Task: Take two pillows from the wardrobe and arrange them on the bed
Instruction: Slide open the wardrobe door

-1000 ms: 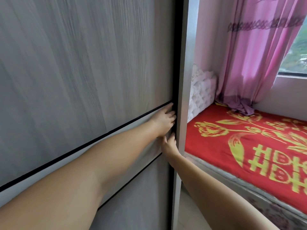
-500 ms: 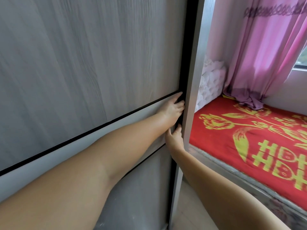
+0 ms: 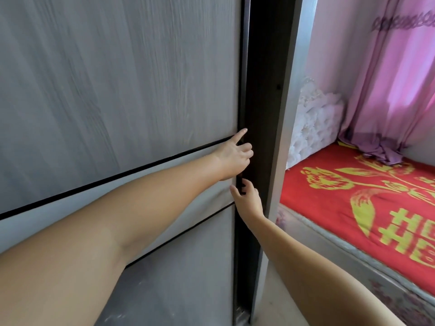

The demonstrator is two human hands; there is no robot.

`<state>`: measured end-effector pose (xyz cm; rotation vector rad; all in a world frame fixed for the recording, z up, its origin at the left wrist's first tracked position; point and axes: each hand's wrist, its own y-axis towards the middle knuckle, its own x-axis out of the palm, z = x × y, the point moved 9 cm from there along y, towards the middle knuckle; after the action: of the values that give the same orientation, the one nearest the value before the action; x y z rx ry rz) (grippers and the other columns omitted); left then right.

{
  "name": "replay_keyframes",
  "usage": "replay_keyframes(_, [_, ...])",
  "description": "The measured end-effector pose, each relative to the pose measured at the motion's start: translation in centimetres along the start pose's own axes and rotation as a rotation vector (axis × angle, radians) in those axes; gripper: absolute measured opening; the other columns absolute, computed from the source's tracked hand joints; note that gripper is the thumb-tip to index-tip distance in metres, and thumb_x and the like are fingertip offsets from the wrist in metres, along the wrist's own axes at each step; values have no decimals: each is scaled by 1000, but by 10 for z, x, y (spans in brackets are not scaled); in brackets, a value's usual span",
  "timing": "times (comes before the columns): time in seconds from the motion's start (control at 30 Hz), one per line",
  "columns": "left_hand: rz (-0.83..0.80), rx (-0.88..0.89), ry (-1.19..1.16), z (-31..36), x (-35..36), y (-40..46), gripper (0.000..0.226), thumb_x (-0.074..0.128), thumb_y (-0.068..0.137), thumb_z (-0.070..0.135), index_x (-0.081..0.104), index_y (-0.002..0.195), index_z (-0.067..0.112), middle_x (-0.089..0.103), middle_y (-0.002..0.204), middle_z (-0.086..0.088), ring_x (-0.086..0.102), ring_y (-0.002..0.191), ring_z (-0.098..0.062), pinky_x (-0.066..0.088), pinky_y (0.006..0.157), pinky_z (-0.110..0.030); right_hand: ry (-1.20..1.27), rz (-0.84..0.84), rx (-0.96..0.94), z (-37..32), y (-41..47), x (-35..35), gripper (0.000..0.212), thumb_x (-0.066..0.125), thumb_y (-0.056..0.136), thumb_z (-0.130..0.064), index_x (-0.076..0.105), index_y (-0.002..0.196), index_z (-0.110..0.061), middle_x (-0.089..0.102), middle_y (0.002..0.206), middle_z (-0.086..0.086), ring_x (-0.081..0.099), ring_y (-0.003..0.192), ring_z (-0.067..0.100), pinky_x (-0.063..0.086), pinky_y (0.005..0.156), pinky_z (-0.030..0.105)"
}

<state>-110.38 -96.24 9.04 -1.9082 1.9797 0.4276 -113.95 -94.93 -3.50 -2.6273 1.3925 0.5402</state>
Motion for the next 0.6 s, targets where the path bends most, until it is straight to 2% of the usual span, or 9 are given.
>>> replay_keyframes(0.1, [-41, -21, -3, 1, 4, -37, 30, 54, 90, 10, 56, 120, 9, 53, 125, -9, 40, 126, -26, 3, 114, -62, 30, -44, -17, -9, -29, 24, 57, 54, 92, -41, 34, 143, -24, 45, 138, 6, 52, 118, 19, 44, 84, 26])
replay_keyframes(0.23, [-44, -58, -27, 2, 11, -92, 28, 54, 89, 7, 58, 117, 7, 54, 123, -10, 41, 125, -27, 4, 115, -60, -19, -83, -25, -21, -66, 57, 53, 54, 93, -40, 37, 140, -24, 48, 133, 6, 55, 111, 19, 50, 88, 34])
replay_keyframes(0.37, [-65, -79, -36, 3, 20, -147, 23, 52, 88, 3, 62, 108, 6, 55, 120, -11, 43, 121, -28, 8, 116, -58, -86, -156, -67, -36, -99, 93, 50, 52, 93, -41, 40, 138, -23, 51, 130, 6, 57, 108, 21, 51, 86, 34])
replay_keyframes(0.43, [-76, -93, -52, 3, 25, -174, 21, 50, 87, 1, 64, 102, 7, 55, 117, -11, 44, 119, -28, 10, 117, -56, -131, -214, -108, -44, -114, 114, 51, 51, 93, -41, 42, 139, -21, 52, 130, 7, 57, 110, 23, 51, 91, 37])
replay_keyframes(0.5, [-90, -113, -76, 1, 29, -201, 22, 47, 88, 0, 63, 101, 6, 55, 117, -11, 45, 119, -29, 12, 118, -52, -157, -283, -163, -52, -129, 135, 52, 52, 93, -42, 43, 140, -19, 54, 129, 6, 56, 112, 22, 47, 92, 34])
replay_keyframes(0.6, [-136, -138, -90, -3, 36, -244, 20, 49, 91, 12, 60, 107, 10, 59, 114, -9, 49, 116, -30, 15, 119, -46, -128, -438, -216, -61, -152, 169, 52, 56, 90, -43, 51, 134, -17, 63, 114, 1, 61, 102, 18, 50, 92, 34])
